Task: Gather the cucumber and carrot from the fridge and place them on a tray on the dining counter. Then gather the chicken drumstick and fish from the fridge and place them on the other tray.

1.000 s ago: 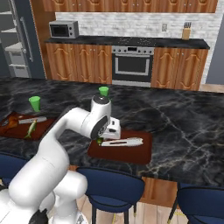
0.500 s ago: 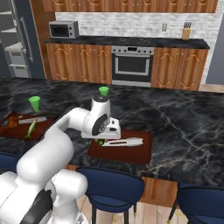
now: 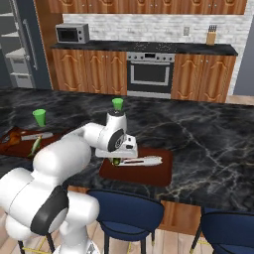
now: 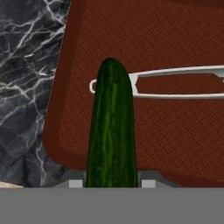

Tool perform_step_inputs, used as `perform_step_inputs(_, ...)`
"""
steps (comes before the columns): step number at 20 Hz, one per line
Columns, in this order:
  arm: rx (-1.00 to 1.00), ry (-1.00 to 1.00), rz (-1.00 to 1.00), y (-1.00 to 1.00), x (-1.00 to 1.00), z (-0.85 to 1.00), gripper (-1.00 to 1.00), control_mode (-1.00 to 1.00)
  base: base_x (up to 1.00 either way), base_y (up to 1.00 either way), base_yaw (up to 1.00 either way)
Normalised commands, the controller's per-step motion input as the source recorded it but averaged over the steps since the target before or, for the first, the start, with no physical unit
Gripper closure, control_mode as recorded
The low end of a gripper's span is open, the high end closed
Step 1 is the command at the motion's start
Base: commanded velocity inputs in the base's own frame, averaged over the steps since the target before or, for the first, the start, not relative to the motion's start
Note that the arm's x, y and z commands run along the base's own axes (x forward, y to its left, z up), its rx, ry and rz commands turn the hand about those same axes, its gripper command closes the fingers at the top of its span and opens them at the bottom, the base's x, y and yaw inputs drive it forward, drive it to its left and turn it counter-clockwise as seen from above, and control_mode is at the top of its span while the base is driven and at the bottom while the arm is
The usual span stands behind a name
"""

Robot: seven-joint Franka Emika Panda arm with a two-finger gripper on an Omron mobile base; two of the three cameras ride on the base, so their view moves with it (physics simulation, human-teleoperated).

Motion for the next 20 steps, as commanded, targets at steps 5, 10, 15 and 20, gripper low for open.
perform_step_inputs(5,0.00,0.10,0.00,0.00,0.32,-0.36,1.00,-1.00,0.00,0.00,0.00)
perform_step_inputs(10,0.00,0.07,0.00,0.00,0.22,-0.33,1.00,-1.00,0.00,0.00,0.00)
perform_step_inputs(15,0.00,0.00,0.00,0.01,-0.24,-0.31,1.00,-1.00,0.00,0.00,0.00)
perform_step_inputs(20,0.00,0.00,0.00,0.01,-0.46,-0.33,1.00,-1.00,0.00,0.00,0.00)
